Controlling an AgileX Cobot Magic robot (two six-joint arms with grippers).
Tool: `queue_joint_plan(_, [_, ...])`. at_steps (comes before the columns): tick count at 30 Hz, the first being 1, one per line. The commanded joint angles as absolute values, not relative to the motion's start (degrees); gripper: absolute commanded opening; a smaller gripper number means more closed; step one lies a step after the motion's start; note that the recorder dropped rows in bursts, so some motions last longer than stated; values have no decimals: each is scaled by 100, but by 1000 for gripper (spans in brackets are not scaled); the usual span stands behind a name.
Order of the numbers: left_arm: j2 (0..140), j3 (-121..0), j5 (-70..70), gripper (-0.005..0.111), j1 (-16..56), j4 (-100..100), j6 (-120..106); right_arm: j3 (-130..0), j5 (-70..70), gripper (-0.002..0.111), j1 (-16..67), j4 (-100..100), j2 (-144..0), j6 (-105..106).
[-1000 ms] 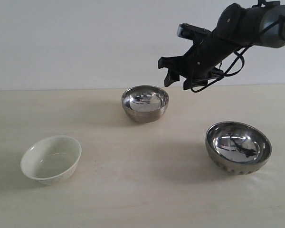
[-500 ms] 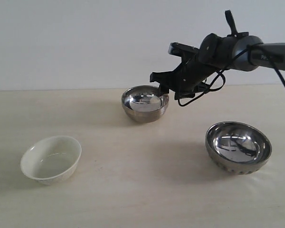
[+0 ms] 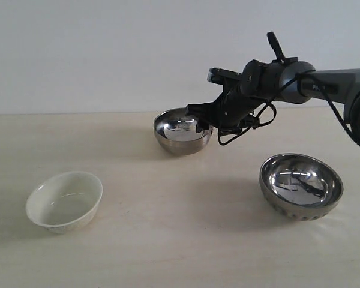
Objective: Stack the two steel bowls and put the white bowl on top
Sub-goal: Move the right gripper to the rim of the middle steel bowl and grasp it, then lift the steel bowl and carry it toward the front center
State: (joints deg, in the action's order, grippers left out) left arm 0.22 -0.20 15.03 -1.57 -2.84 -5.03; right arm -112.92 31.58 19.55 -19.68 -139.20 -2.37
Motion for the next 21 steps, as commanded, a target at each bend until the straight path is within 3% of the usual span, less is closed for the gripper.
queue_joint_plan(1, [0,0,1457,4,-173,-236,-447,-11330,3004,49,2023,-1892,-14055,-269])
queue_joint_plan(3, [0,0,1457,4,-173,-236,-447,-11330,2986,38,2051,-1882,-14066,-269])
queue_joint_plan(6, [0,0,1457,4,-173,-236,-447,-11330,3016,6,2051,-1892,-14041,-248])
queue_joint_plan(7, [0,0,1457,4,-173,-236,-447,-11330,3042,0,2051,-1892,-14002,-244])
queue_joint_plan(21, [0,0,1457,4,-173,-236,-447,-11330,4074,0,2051,-1846,-13002,-93])
